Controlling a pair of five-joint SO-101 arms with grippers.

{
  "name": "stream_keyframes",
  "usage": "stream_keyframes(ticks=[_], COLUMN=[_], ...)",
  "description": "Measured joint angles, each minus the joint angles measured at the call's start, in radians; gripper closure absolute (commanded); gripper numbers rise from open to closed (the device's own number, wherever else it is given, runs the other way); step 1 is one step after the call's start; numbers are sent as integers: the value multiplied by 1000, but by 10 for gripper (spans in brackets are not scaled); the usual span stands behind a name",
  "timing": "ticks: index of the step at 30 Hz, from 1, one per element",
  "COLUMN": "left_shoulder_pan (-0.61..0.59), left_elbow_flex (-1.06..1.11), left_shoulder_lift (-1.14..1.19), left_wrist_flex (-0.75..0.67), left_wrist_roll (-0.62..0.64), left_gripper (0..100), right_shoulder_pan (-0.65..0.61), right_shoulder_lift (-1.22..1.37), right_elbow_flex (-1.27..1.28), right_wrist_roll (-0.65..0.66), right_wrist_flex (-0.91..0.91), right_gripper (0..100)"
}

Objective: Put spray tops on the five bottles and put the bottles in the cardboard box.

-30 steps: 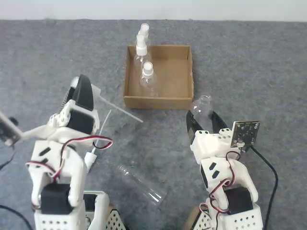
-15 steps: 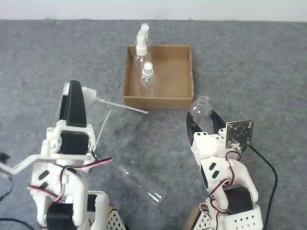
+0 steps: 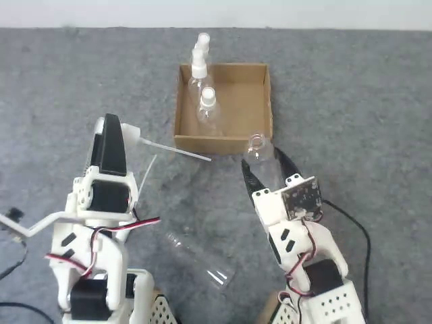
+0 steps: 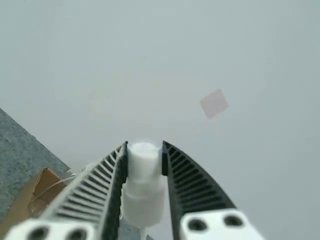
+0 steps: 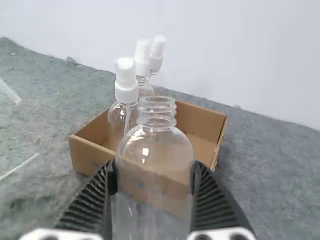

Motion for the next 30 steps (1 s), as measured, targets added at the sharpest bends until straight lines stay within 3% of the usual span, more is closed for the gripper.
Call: stream_keyframes(ticks=[9,16,20,23,30], left_shoulder_pan=[0,-8,-87,-155,-172], left_elbow_flex=[0,0,0,0,0], left_shoulder_lift=[0,0,0,0,0], left_wrist_flex=[0,0,0,0,0], left_wrist_roll=[52,52,117,158,170], left_gripper=[987,987,987,987,987], right_shoulder_pan=[-9,-98,-140,-158,-213], right_shoulder_lift=[2,2,2,2,2], right_elbow_flex=[0,0,0,0,0], right_wrist_roll=[25,244,347,381,431], right_wrist_flex=[-12,-14,-14,-14,-14], right_gripper=[991,991,991,991,991])
